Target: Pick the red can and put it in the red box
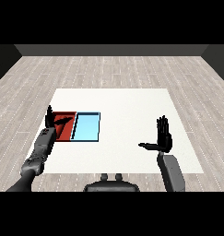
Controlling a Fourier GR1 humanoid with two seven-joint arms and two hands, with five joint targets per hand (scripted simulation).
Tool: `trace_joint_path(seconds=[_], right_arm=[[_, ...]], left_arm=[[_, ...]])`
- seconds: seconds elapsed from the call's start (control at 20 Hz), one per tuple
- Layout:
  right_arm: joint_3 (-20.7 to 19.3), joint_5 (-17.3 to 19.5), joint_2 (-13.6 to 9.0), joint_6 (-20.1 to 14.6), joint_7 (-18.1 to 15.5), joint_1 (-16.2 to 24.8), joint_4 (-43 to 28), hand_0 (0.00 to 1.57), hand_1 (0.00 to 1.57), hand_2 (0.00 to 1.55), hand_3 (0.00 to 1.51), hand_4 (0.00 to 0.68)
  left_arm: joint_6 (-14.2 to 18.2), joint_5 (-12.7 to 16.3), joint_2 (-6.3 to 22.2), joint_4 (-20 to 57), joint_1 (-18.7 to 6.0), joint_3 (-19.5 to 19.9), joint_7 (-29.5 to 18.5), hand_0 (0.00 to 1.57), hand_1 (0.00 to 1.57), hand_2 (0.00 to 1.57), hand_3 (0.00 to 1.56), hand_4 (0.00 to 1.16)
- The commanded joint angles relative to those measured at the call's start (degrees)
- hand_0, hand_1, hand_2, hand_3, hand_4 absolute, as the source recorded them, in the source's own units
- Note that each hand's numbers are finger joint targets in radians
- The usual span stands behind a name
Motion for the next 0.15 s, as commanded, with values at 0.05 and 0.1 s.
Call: trace_joint_path(seconds=[0.05,0.1], right_arm=[[0.92,0.37,-0.08,0.92,0.03,-0.33,-0.23,0.00,0.00,0.00,0.00,0.000],[0.36,-0.74,0.23,1.67,-0.80,1.22,0.18,0.00,0.00,0.00,0.00,0.000]], left_arm=[[-6.50,5.47,-5.69,-11.91,0.74,3.16,-14.90,0.00,0.00,0.00,0.00,0.00],[-6.29,6.68,-6.68,-14.06,3.02,3.96,-17.30,0.00,0.00,0.00,0.00,0.00]])
